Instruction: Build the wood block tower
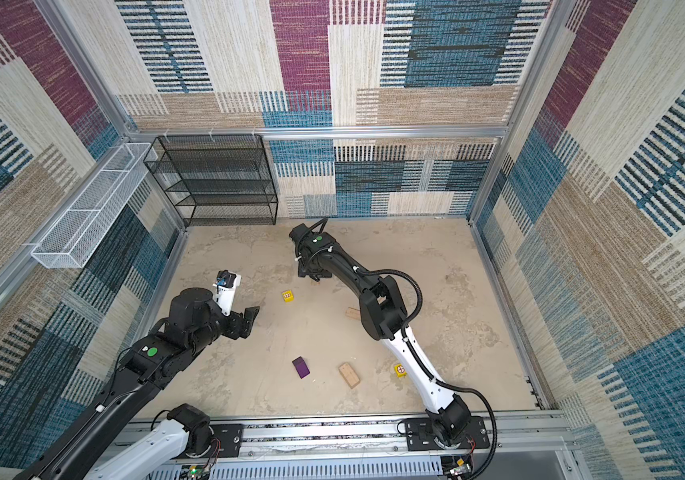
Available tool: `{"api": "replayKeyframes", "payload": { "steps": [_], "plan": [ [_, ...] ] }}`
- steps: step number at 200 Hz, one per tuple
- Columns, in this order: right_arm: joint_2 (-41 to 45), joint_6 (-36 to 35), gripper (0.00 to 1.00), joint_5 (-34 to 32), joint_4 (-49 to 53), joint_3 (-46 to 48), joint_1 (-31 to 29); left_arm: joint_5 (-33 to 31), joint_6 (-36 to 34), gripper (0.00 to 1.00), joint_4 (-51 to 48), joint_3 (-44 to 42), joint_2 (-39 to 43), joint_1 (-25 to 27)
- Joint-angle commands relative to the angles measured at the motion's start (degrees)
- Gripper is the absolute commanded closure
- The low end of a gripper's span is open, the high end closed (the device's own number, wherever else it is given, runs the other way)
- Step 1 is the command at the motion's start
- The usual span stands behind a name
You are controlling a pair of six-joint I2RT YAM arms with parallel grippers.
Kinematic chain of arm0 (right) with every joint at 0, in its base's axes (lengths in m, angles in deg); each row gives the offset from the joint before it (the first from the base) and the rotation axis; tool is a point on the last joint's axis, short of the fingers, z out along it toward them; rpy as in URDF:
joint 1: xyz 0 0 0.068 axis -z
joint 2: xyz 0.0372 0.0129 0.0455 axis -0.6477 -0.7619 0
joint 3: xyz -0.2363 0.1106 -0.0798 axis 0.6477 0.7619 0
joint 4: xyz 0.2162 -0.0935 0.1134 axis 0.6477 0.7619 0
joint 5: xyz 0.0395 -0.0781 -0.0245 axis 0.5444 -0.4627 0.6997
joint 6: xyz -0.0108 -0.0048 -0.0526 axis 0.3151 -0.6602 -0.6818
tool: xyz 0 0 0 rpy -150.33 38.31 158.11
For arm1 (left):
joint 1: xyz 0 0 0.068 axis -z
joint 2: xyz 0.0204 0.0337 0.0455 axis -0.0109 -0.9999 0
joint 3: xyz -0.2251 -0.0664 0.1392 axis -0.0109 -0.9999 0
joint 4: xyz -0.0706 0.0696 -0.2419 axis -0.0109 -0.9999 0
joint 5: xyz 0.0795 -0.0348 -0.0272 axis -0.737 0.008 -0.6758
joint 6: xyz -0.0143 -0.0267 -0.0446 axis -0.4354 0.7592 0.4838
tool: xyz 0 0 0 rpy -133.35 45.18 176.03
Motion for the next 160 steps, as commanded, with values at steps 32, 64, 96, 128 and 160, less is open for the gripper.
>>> {"api": "replayKeyframes", "payload": {
  "steps": [32, 64, 96, 128, 160],
  "plan": [
    [6.40, -2.83, 0.07, -0.28, 0.28, 0.02, -0.09, -3.24, -0.95, 0.13, 0.34, 0.04, -0.21, -0.12],
    [10.07, -4.15, 0.07, -1.75, 0.56, 0.11, -0.11, -4.94, -1.00, 0.13, -0.28, -0.06, 0.29, -0.12],
    [14.36, -6.23, 0.07, -3.24, -0.85, 1.48, -0.24, -5.92, -0.74, 0.13, -0.58, -0.11, 0.49, -0.12],
    [20.43, -12.56, 0.08, -3.63, -5.95, 8.05, -0.74, -5.78, 0.04, 0.13, -1.22, 0.63, 0.32, -0.12],
    [27.74, -20.36, 0.10, -1.22, -13.02, 19.97, -0.74, -3.08, 0.24, 0.13, -1.41, 1.98, -0.24, -0.12]
  ]
}}
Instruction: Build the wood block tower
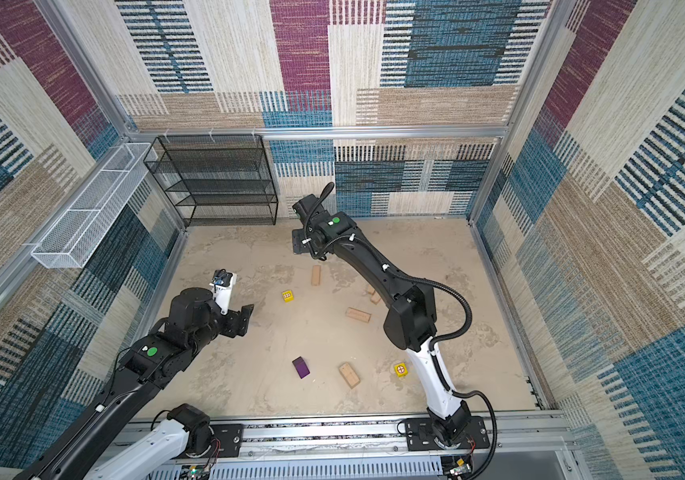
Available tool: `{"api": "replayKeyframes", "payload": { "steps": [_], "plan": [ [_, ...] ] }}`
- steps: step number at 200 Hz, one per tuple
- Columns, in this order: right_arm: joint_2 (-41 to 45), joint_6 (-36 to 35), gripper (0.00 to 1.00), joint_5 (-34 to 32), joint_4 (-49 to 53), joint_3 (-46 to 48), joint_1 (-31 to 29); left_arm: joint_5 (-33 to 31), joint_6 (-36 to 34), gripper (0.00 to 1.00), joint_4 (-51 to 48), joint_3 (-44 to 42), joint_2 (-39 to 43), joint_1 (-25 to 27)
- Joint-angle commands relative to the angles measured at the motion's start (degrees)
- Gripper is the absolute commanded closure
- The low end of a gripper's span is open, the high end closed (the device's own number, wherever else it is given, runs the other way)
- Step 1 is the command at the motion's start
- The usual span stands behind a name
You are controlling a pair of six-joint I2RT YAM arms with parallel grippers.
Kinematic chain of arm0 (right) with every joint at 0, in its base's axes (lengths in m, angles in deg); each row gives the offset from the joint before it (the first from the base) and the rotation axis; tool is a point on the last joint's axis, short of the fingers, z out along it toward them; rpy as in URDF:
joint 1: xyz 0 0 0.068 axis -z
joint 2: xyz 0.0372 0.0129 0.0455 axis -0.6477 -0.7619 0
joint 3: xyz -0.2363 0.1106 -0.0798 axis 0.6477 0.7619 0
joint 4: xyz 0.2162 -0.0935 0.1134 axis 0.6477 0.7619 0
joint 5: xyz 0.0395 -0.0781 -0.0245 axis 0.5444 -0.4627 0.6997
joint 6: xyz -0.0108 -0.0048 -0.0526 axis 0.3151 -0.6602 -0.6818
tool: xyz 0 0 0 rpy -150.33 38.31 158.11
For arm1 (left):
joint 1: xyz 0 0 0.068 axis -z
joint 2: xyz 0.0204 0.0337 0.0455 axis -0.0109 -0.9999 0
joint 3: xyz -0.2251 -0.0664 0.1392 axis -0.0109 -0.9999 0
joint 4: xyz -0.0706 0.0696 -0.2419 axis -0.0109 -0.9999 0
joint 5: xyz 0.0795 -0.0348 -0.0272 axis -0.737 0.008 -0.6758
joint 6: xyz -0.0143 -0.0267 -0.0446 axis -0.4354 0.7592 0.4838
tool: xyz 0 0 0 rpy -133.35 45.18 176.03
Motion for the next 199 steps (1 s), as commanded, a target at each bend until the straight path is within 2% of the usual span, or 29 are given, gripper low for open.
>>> {"api": "replayKeyframes", "payload": {
  "steps": [1, 68, 121, 159, 199],
  "plan": [
    [4.43, -7.72, 0.10, 1.39, -7.28, 6.86, -0.09, 2.50, 0.19, 0.13, -0.52, 1.45, -0.51, -0.05],
    [21.57, -22.41, 0.12, 4.71, -25.16, 34.25, -0.04, 9.57, 1.50, 0.14, -0.39, 7.23, -6.99, 0.21],
    [30.85, -28.05, 0.12, 5.67, -29.71, 48.21, 0.26, 11.97, 3.27, 0.16, 0.55, 11.13, -12.40, 3.35],
    [36.92, -28.95, 0.13, 4.77, -30.48, 55.40, 1.27, 10.64, 3.18, 0.16, 1.90, 13.52, -16.58, 9.08],
    [43.58, -24.01, 0.14, 6.29, -29.26, 61.13, 4.95, 8.40, 0.03, 0.16, 6.35, 14.38, -20.57, 16.21]
  ]
}}
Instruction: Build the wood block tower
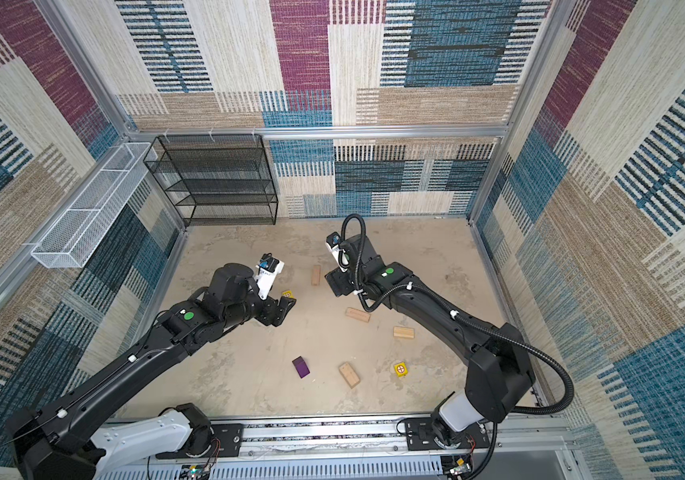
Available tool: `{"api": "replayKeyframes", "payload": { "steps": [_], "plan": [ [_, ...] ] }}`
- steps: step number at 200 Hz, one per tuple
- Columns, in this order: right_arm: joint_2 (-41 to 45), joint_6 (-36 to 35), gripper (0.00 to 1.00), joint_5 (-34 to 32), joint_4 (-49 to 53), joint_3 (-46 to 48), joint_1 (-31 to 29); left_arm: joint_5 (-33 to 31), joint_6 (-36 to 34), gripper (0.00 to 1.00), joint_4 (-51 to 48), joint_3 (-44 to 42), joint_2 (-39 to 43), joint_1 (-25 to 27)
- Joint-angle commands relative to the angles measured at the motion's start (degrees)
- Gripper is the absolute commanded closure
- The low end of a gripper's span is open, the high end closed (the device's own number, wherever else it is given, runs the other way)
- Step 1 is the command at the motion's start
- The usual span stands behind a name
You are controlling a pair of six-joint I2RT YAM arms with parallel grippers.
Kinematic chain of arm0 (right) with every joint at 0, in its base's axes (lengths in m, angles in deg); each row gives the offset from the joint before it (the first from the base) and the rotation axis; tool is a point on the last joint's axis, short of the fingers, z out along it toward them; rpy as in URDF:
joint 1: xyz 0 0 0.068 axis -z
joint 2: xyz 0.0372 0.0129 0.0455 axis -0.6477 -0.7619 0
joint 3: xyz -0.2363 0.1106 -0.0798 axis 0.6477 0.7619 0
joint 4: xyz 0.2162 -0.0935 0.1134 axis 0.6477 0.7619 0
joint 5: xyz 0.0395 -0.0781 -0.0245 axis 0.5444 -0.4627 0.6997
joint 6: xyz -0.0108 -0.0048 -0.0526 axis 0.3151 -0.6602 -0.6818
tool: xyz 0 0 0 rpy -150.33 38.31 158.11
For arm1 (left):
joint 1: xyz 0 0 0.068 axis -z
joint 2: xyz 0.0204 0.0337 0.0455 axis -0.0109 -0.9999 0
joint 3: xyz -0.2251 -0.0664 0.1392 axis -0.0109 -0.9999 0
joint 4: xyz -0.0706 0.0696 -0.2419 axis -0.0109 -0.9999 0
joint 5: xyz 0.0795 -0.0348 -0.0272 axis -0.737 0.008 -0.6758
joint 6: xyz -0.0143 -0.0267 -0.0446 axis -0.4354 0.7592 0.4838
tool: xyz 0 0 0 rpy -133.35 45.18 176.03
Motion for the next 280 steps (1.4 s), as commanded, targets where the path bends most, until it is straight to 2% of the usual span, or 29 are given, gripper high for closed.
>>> {"api": "replayKeyframes", "payload": {
  "steps": [1, 34, 69, 112, 138, 173, 223, 246, 264, 280],
  "plan": [
    [3.37, 3.48, 0.14, 1.22, -1.31, 2.62, 1.88, -1.80, -2.21, 0.16, 4.55, 0.90, -1.93, 2.99],
    [9.47, 6.37, 0.14, 5.52, -0.79, 7.57, 3.93, -2.91, -6.96, 0.15, 7.72, 2.92, -6.39, 8.72],
    [14.10, 9.41, 0.14, 5.85, 4.16, 9.77, 4.07, -1.95, -12.01, 0.15, 11.02, 4.87, -10.57, 12.87],
    [21.22, 14.46, 0.16, 4.63, 10.53, 12.86, 4.15, 4.22, -13.96, 0.14, 20.54, 1.62, -12.95, 13.84],
    [24.65, 18.11, 0.20, 8.28, 12.36, 16.00, 4.13, 7.06, -14.07, 0.14, 20.94, 2.15, -14.65, 13.82],
    [24.26, 23.30, 0.24, 9.54, 12.50, 16.86, 4.10, 6.96, -13.62, 0.15, 22.08, 0.09, -14.16, 13.88],
    [16.48, 29.66, 0.30, 8.89, 12.97, 16.12, 4.12, 3.98, -13.77, 0.15, 23.54, -5.87, -9.87, 13.82],
    [12.82, 27.22, 0.30, 10.44, 13.09, 14.82, 4.09, 2.45, -16.19, 0.14, 24.35, -8.99, -8.18, 13.76],
    [10.58, 20.84, 0.32, 11.56, 12.22, 13.35, 4.09, 0.84, -18.33, 0.14, 25.61, -11.51, -7.07, 13.52],
    [8.84, 16.08, 0.37, 10.46, 11.19, 12.24, 4.12, 0.17, -20.03, 0.14, 26.70, -13.32, -6.16, 13.19]
  ]
}}
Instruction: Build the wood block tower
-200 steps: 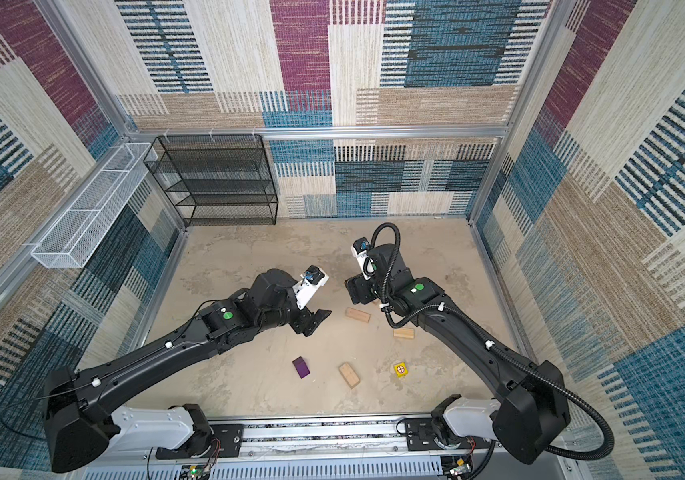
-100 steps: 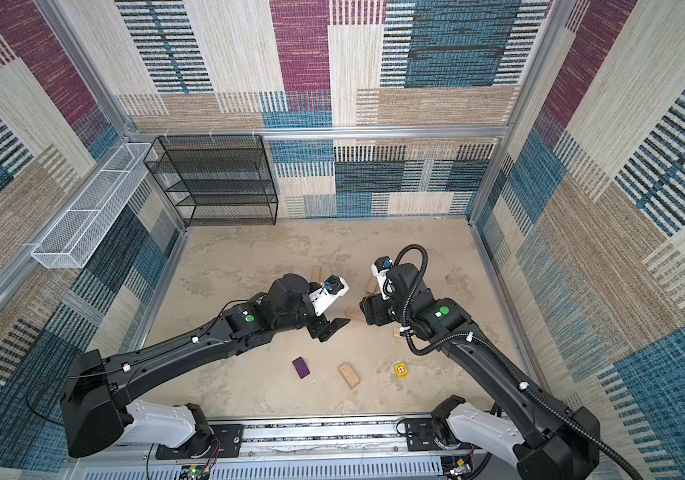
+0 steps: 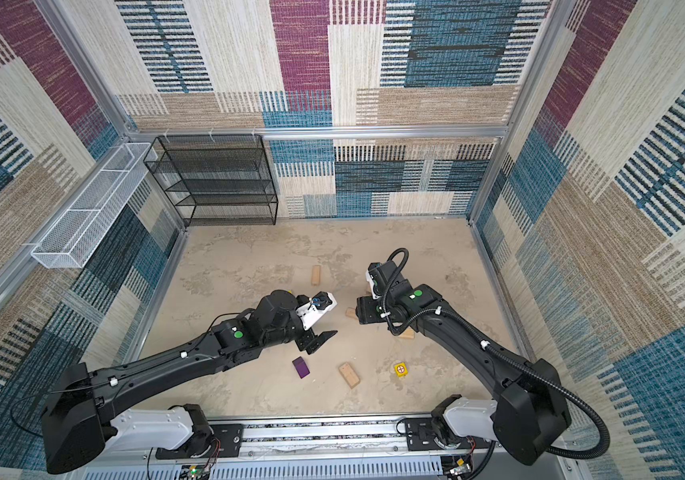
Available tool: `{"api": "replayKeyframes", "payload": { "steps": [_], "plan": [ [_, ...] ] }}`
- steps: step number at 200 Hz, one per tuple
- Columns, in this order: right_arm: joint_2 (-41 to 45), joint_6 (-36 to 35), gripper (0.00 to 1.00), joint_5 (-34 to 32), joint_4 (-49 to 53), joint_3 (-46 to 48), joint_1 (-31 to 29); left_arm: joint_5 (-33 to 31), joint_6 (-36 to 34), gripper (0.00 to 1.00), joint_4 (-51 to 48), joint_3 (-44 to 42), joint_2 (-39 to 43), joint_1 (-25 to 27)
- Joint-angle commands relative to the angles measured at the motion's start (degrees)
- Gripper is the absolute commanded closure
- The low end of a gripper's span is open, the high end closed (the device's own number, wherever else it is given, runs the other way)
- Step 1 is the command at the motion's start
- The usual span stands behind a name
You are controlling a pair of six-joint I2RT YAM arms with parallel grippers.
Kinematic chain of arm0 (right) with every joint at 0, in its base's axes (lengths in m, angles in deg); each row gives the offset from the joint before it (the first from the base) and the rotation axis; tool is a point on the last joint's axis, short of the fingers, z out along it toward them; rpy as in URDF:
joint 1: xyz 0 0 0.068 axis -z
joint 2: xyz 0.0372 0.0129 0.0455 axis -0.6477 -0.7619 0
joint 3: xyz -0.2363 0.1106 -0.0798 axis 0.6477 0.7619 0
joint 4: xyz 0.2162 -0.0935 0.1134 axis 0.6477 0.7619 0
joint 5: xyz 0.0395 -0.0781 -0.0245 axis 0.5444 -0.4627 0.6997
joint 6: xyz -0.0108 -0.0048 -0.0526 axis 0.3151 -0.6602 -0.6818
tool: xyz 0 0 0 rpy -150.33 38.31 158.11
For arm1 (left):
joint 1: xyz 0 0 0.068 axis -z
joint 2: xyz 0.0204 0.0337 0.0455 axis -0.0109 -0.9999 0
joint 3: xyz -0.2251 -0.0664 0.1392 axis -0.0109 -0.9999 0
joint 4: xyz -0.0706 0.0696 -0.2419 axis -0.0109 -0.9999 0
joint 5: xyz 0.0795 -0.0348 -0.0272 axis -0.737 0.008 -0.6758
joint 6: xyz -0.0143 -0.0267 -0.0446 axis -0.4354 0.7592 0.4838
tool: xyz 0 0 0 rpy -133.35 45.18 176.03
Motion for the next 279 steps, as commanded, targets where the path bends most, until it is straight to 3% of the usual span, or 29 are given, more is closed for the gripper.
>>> {"api": "replayKeyframes", "payload": {
  "steps": [1, 28, 99, 174, 279],
  "plan": [
    [-1.94, -8.05, 0.38, 0.35, -2.21, -1.64, -0.08, -2.57, -4.41, 0.14, 3.48, -2.07, 1.29, -0.34],
    [-4.96, -15.96, 0.45, 2.09, -4.04, -2.74, -0.09, -2.37, -7.02, 0.14, 3.41, -3.93, 2.84, -0.44],
    [-11.34, -38.34, 0.47, 4.50, -4.69, -4.28, -0.04, 0.30, -11.96, 0.14, 2.76, -5.32, 5.13, -0.44],
    [-19.66, -41.71, 0.48, 2.01, -5.07, -6.73, -0.07, 7.87, -20.17, 0.13, -7.89, -2.64, 7.19, -0.47],
    [-22.70, -41.30, 0.54, -1.76, -5.33, -5.96, 0.33, 6.40, -22.72, 0.12, -7.22, -3.89, 7.91, -0.51]
  ]
}}
